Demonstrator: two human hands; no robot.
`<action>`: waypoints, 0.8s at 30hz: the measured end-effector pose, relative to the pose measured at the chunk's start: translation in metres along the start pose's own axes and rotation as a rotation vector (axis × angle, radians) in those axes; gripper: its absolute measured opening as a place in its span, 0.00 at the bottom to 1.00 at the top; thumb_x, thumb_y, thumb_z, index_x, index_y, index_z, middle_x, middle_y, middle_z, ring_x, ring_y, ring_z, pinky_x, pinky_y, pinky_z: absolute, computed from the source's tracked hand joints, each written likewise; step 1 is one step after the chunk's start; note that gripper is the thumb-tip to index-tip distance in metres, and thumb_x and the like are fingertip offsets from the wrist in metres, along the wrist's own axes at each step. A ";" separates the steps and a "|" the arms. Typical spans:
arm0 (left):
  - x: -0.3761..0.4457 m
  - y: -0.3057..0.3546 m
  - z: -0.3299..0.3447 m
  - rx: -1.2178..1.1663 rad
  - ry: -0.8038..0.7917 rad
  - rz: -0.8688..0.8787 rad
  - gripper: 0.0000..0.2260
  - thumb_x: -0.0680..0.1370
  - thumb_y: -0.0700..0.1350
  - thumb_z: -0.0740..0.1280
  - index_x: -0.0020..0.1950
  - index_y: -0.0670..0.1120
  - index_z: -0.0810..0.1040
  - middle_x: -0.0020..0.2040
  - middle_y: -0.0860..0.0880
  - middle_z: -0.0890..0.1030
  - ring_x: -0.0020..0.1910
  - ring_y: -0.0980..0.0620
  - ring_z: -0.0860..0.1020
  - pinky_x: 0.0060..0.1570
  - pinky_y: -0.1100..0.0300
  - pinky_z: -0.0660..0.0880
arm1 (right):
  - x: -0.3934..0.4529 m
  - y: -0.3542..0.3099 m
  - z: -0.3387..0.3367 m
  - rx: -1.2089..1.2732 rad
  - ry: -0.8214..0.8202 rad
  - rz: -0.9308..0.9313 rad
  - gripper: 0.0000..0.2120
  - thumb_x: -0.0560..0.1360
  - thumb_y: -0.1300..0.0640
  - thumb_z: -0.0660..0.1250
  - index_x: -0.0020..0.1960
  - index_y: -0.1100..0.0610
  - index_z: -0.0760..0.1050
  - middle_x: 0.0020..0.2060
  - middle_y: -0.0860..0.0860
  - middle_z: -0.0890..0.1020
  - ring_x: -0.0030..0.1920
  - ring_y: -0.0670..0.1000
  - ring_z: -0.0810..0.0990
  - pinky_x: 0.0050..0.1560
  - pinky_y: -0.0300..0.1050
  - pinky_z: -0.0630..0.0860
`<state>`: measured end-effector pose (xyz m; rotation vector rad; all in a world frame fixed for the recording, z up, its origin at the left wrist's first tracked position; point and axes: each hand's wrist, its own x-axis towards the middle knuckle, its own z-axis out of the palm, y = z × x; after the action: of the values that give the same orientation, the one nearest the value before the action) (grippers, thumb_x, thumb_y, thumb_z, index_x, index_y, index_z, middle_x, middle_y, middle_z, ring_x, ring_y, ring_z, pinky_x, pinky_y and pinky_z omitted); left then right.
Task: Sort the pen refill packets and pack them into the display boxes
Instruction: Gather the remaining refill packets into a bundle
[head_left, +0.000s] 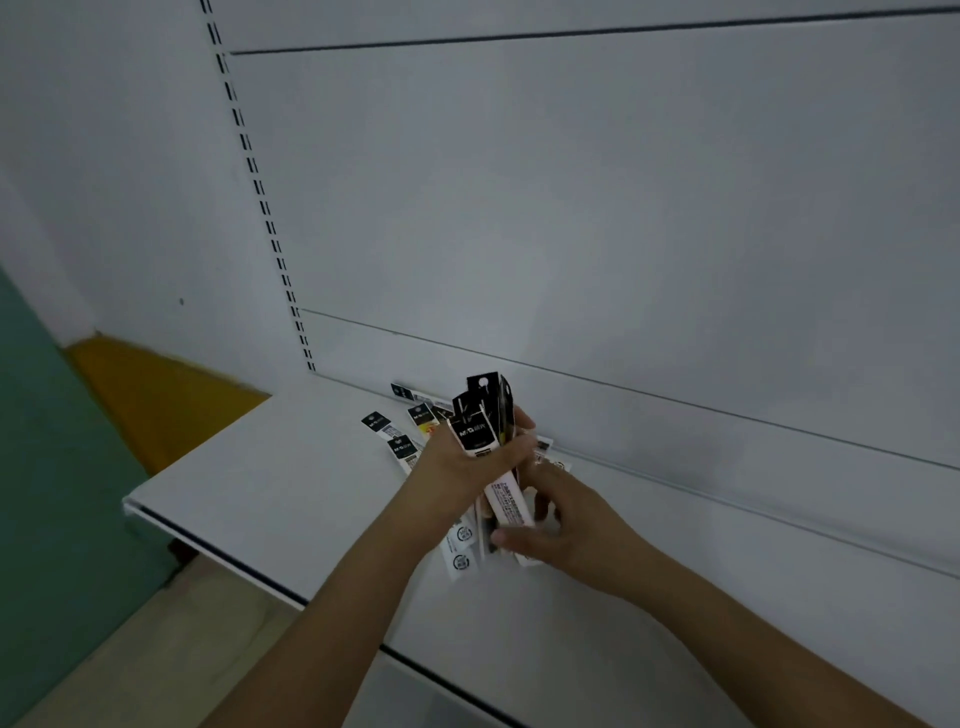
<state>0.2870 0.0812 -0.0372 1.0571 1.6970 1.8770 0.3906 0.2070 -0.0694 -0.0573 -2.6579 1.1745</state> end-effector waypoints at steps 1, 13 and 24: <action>0.000 0.001 0.001 -0.042 0.002 0.006 0.04 0.76 0.41 0.72 0.46 0.50 0.81 0.39 0.44 0.81 0.39 0.47 0.80 0.45 0.51 0.79 | 0.000 0.001 0.001 0.000 0.017 0.005 0.19 0.71 0.40 0.72 0.60 0.40 0.73 0.49 0.41 0.79 0.44 0.43 0.78 0.42 0.35 0.74; 0.007 -0.016 -0.003 -0.290 -0.015 -0.077 0.10 0.71 0.37 0.72 0.48 0.42 0.73 0.43 0.43 0.82 0.43 0.47 0.81 0.50 0.54 0.76 | -0.007 0.022 0.013 0.024 0.156 0.080 0.06 0.77 0.57 0.69 0.51 0.53 0.83 0.46 0.43 0.82 0.46 0.41 0.79 0.44 0.27 0.70; 0.012 -0.012 0.008 -0.096 0.161 0.020 0.14 0.71 0.43 0.76 0.54 0.46 0.78 0.38 0.49 0.79 0.37 0.52 0.79 0.45 0.57 0.79 | -0.005 0.004 0.022 -0.023 0.125 0.102 0.16 0.71 0.45 0.73 0.57 0.42 0.75 0.46 0.41 0.79 0.37 0.41 0.77 0.39 0.29 0.71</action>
<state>0.2826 0.0973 -0.0452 0.9113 1.6676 2.0834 0.3898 0.1932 -0.0882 -0.2636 -2.5855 1.1314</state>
